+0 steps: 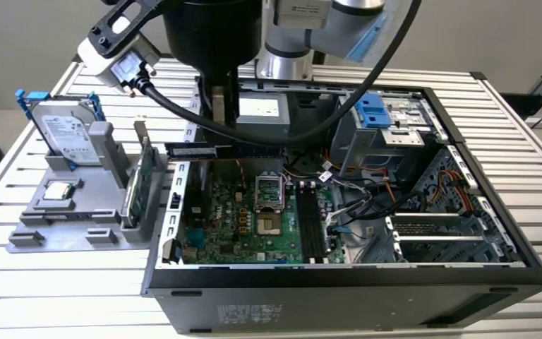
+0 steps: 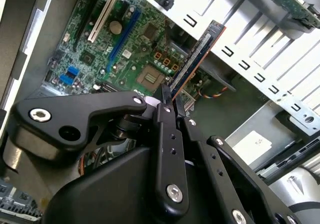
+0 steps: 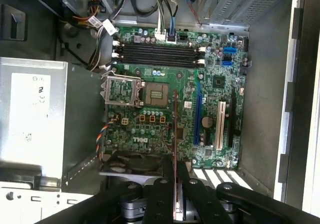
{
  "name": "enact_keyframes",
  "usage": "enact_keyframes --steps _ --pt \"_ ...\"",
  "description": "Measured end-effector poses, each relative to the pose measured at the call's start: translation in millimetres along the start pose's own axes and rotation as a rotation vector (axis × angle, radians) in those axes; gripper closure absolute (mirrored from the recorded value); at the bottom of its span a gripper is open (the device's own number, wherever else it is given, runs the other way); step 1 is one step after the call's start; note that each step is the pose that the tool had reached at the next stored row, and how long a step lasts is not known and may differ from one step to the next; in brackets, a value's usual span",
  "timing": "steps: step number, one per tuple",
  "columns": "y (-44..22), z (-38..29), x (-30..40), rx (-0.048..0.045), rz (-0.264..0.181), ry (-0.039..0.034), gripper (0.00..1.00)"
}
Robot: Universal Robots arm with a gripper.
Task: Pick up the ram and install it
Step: 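Pick up the ram and move it above insertion slot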
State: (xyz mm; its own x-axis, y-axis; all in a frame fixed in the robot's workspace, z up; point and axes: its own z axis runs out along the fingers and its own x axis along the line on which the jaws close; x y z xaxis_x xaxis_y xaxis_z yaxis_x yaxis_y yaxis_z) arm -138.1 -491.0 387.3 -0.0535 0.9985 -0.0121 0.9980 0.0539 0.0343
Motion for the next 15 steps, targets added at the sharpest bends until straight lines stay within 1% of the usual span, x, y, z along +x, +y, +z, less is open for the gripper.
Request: enact_keyframes --steps 15 --pt "19.6 0.7 -1.1 0.0000 0.001 0.0000 1.00"
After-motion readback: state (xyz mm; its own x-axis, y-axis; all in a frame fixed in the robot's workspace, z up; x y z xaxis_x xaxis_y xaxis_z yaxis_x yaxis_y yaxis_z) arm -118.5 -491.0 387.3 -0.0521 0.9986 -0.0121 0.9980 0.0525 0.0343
